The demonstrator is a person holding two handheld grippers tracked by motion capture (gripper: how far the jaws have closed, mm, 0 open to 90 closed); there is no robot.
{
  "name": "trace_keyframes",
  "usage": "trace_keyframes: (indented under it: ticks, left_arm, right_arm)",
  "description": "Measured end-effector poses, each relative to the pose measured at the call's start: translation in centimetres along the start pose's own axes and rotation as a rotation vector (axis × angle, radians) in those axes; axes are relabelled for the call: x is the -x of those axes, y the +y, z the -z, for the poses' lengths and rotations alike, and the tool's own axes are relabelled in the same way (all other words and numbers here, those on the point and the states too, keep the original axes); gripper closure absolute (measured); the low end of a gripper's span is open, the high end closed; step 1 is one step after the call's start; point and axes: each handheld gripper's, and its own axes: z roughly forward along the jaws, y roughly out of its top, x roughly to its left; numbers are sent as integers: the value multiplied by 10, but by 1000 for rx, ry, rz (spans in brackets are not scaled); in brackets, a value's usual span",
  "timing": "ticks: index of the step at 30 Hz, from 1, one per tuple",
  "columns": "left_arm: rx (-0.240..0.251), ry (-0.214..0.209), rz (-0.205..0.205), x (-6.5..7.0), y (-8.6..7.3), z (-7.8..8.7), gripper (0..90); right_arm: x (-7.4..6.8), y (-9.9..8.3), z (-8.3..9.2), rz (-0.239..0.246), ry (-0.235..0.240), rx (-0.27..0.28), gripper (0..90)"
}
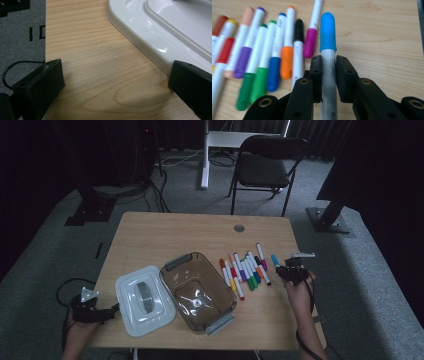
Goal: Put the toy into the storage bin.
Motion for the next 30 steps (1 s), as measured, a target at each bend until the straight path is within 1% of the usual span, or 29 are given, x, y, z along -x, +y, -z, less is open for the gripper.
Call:
trace_keyframes:
  ticks: [3, 6, 14, 18, 22, 24, 27, 30]
  left_arm:
    - [0, 0, 0, 0, 0, 0, 6]
    - [0, 0, 0, 0, 0, 0, 6]
    - [0, 0, 0, 0, 0, 0, 6]
    - [0, 0, 0, 0, 0, 0, 6]
    - [0, 1, -1, 0, 0, 0, 6]
    - [1, 1, 0, 0, 0, 0, 6]
    - [-1, 1, -2, 0, 0, 0, 6]
    - [1, 1, 0, 0, 0, 0, 6]
  right_arm:
    - [-7, 5, 9, -6, -1, 10, 766]
    - [-15, 10, 18, -2, 1, 19, 766]
    - [-43, 28, 45, 29, 43, 69, 766]
    - [-59, 38, 60, 51, 82, 99, 766]
    - [-75, 46, 74, 70, 125, 116, 766]
    - [-83, 51, 80, 74, 160, 128, 766]
    - [-97, 57, 90, 89, 195, 148, 766]
    - [-113, 63, 99, 118, 216, 160, 766]
